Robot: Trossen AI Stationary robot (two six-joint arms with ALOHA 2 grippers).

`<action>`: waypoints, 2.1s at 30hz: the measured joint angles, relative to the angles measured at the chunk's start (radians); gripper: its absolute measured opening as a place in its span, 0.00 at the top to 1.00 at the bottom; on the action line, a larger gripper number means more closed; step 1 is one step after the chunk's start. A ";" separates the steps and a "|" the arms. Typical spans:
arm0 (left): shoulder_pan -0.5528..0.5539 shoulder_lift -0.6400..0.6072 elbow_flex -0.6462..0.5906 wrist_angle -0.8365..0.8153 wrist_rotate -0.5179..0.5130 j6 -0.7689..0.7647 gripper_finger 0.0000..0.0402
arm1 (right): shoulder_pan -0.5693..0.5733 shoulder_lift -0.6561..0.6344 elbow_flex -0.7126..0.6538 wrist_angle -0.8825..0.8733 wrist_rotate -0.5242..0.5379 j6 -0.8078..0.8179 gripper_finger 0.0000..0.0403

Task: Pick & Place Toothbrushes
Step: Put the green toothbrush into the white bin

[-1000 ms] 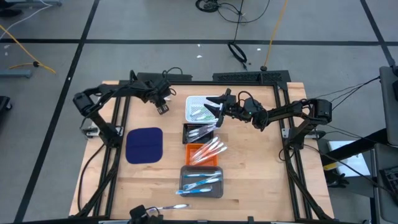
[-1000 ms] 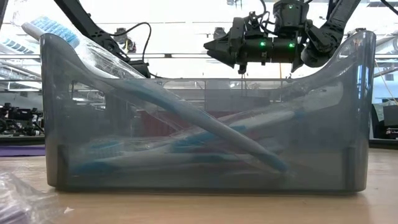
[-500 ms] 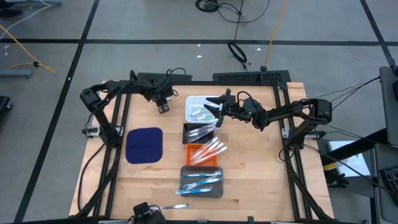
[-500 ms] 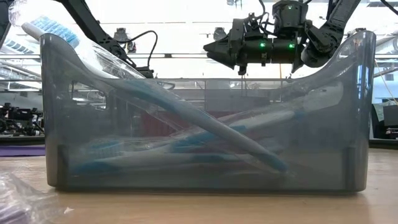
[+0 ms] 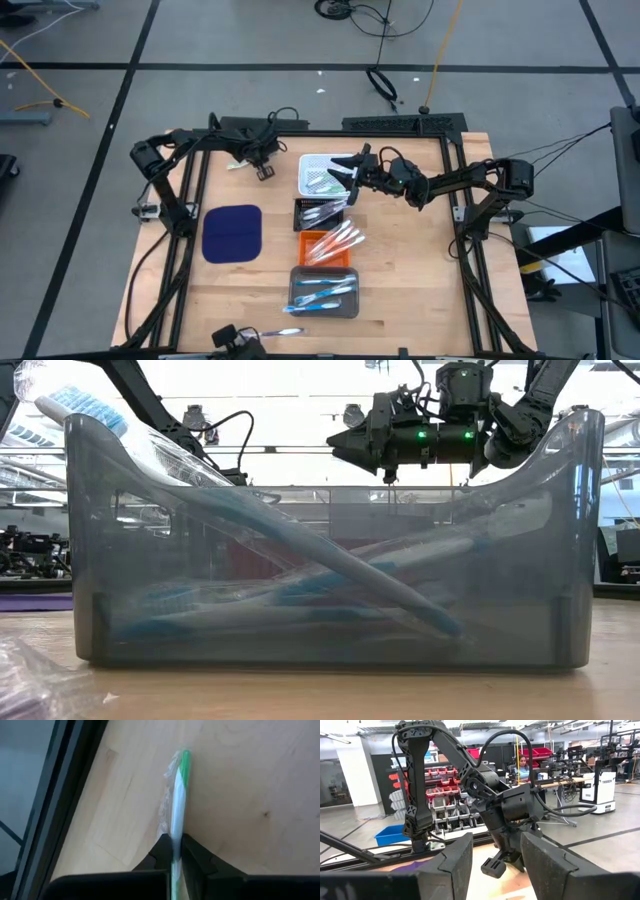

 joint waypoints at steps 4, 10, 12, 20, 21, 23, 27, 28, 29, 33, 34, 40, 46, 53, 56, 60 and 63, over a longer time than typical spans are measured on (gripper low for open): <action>-0.003 -0.004 0.000 -0.021 -0.001 -0.034 0.98 | 0.000 0.000 0.000 -0.002 0.000 0.001 0.60; -0.027 -0.093 -0.008 -0.127 0.031 -0.098 0.99 | 0.000 0.000 0.000 -0.020 0.000 0.003 0.60; -0.043 -0.152 -0.010 -0.135 0.051 -0.114 0.99 | 0.000 0.000 0.000 -0.019 0.000 0.003 0.61; -0.123 -0.398 -0.003 -0.064 0.217 -0.181 0.98 | 0.008 0.000 0.000 -0.002 -0.001 0.029 0.60; -0.136 -0.422 -0.003 -0.052 0.228 -0.184 0.98 | 0.013 0.000 0.000 0.006 -0.001 0.029 0.60; -0.168 -0.465 -0.003 -0.025 0.254 -0.186 0.99 | 0.021 0.000 0.000 0.030 -0.001 0.024 0.61; -0.242 -0.526 -0.003 0.065 0.298 -0.215 0.98 | 0.034 0.000 0.015 0.034 -0.001 0.003 0.61; -0.260 -0.533 -0.003 0.094 0.303 -0.217 0.98 | 0.036 0.000 0.024 0.029 -0.002 0.004 0.61; -0.278 -0.539 -0.003 0.117 0.307 -0.218 0.98 | 0.040 0.000 0.034 0.021 -0.001 0.007 0.61; -0.347 -0.550 -0.003 0.203 0.316 -0.219 0.98 | 0.046 0.000 0.078 -0.057 -0.005 0.003 0.62; -0.362 -0.550 -0.003 0.217 0.316 -0.222 0.98 | 0.048 0.000 0.088 -0.073 -0.010 0.003 0.61; -0.438 -0.550 -0.003 0.330 0.306 -0.223 0.99 | 0.059 0.000 0.106 -0.088 -0.026 0.000 0.62; -0.489 -0.550 -0.003 0.432 0.297 -0.205 0.97 | 0.066 0.000 0.106 -0.051 -0.050 0.002 0.62; -0.531 -0.546 -0.003 0.479 0.296 -0.195 0.96 | 0.065 0.000 0.110 -0.001 -0.050 0.003 0.62; -0.545 -0.546 -0.002 0.488 0.296 -0.192 0.97 | 0.067 0.000 0.135 -0.008 -0.056 0.003 0.63; -0.558 -0.546 -0.002 0.503 0.286 -0.180 0.98 | 0.083 0.000 0.187 -0.075 -0.078 -0.012 0.63; -0.567 -0.546 -0.002 0.503 0.256 -0.181 0.96 | 0.098 0.000 0.207 -0.100 -0.076 -0.043 0.64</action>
